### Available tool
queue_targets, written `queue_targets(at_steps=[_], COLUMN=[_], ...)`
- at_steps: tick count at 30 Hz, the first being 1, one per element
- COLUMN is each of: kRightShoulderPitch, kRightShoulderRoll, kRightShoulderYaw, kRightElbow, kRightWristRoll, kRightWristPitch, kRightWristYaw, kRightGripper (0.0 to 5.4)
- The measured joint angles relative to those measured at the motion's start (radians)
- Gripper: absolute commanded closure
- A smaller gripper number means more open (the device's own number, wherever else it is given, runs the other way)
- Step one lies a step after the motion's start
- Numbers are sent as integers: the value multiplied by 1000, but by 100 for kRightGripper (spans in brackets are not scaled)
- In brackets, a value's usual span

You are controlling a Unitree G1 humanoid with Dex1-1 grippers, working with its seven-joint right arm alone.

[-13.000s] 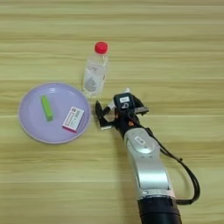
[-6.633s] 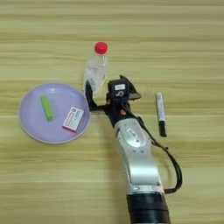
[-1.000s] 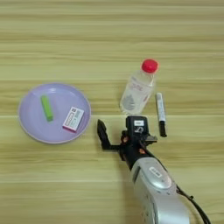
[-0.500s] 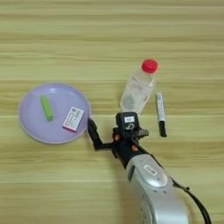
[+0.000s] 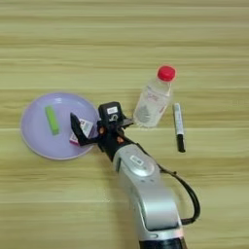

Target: Move the objects on the table

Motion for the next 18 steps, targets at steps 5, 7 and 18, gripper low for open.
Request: queue_targets(at_steps=[5,7,18], kRightShoulderPitch=[-71,-94,-155], kRightShoulderRoll=[22,17,38], kRightShoulderYaw=[65,92,151], kRightElbow=[58,92,231], kRightWristRoll=[-26,-56,-112], kRightWristPitch=[-17,-28,-66], kRightWristYaw=[17,19,46], kRightGripper=[3,3,3])
